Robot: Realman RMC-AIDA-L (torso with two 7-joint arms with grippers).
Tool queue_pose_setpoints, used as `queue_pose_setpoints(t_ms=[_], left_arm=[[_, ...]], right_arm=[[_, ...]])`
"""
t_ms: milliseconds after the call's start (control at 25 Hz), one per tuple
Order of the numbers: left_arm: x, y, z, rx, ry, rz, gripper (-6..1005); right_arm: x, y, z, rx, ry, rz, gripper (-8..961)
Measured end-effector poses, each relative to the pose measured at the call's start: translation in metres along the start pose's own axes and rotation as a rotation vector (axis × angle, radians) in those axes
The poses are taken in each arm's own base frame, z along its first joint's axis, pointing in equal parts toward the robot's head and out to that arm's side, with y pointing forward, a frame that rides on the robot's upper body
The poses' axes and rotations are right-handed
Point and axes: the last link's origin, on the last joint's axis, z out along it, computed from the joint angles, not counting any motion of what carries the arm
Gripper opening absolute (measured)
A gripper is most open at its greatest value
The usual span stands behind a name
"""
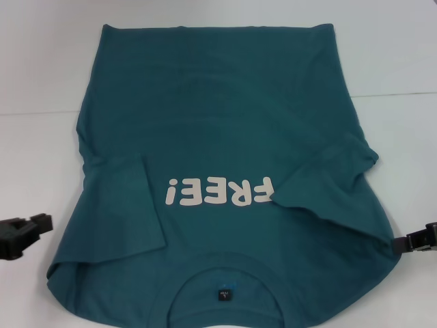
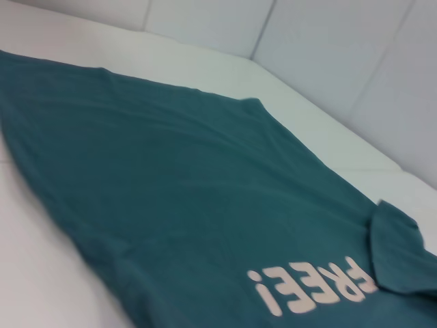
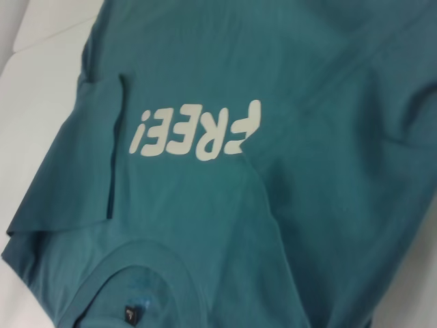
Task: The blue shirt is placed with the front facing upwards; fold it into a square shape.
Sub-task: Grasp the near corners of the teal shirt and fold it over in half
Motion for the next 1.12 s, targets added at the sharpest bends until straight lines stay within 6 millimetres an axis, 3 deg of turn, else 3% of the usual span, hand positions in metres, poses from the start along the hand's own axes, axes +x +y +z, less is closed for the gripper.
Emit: queue_pose_setpoints(t_ms=[240,440,760,960,1120], left_arm=[[-0.007,-0.014,-0.013,0.092,-0.003,-0.074,99],[-0.016,-0.013,-0.006,0.095,-0.072,-0.073,324],[-0.018,-0.01,0.0,0.08,-0.097,-0.064,557],[-0.022,-0.009,0.004,0.069,-0.114,-0.076,773],[-0.026,-0.007,0.011,0.053,-0.143,-0.076,842]], right_arm=[[0.0,0.0,-0.001,-0.002,0.002,-0.03,33],[0.002,-0.001,-0.001,-0.003,0.003,-0.032,33],[0.0,0.001,-0.002,-0.005,0.003,-0.041,32],[0.0,0.001,-0.002,-0.006,0.004,-0.044,32],[0.001,0.0,-0.001,-0.007,0.005,-0.045,32]])
